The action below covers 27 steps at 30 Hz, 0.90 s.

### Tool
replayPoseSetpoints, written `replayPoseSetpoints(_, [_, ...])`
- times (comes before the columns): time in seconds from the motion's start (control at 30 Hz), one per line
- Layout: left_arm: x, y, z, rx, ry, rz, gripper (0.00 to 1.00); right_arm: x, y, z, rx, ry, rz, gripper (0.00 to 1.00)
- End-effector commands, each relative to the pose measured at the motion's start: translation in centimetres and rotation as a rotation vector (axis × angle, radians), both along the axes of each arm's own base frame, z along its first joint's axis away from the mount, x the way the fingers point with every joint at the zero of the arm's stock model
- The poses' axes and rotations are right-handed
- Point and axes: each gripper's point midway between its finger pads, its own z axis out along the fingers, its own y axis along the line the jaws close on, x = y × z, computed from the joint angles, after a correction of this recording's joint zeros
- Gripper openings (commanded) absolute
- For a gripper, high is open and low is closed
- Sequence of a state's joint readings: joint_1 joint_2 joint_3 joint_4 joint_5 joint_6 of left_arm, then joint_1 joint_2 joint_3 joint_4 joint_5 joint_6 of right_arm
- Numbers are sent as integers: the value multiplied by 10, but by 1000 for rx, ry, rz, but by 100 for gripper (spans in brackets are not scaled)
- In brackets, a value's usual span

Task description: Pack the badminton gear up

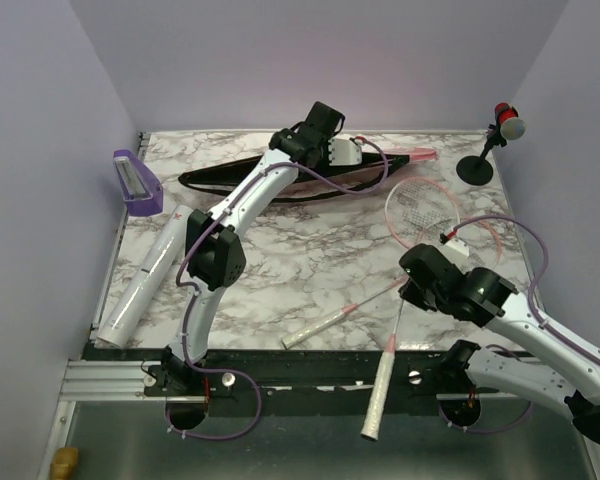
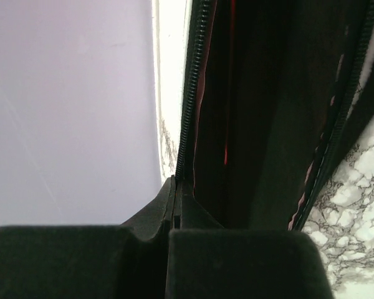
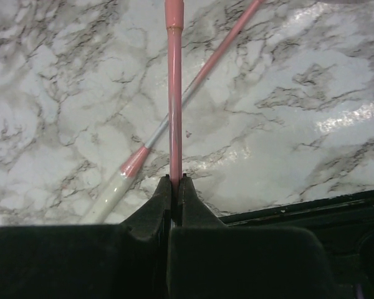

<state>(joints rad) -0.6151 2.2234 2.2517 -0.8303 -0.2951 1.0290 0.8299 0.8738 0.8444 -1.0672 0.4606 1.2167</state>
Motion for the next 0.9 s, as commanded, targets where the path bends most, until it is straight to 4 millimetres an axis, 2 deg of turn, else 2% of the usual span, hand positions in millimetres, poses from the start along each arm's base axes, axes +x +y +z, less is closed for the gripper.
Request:
replayPoseSetpoints(0.0, [-19, 19, 41, -51, -8, 106, 0, 2, 26, 14, 116, -60, 133, 1])
replayPoseSetpoints(0.1, [-30, 24, 41, -68, 22, 132, 0, -1, 33, 28, 171, -97, 196, 1])
replayPoseSetpoints(0.27, [-53, 25, 22, -106, 133, 177, 0, -9, 53, 58, 273, -167, 350, 1])
replayPoseSetpoints(0.43, [-70, 11, 15, -211, 213, 209, 0, -13, 75, 57, 258, -95, 481, 1])
replayPoseSetpoints(0.5, [-76, 6, 11, -240, 245, 219, 0, -12, 78, 63, 259, -103, 499, 1])
replayPoseSetpoints(0.63, [-84, -2, 0, -298, 299, 243, 0, -21, 65, 62, 227, -70, 493, 1])
replayPoseSetpoints(0.77, [-77, -5, -5, -328, 295, 273, 0, -44, 49, 55, 227, -11, 490, 1])
replayPoseSetpoints(0.87, [-67, -6, -2, -348, 255, 294, 0, -57, 42, 58, 236, 20, 507, 1])
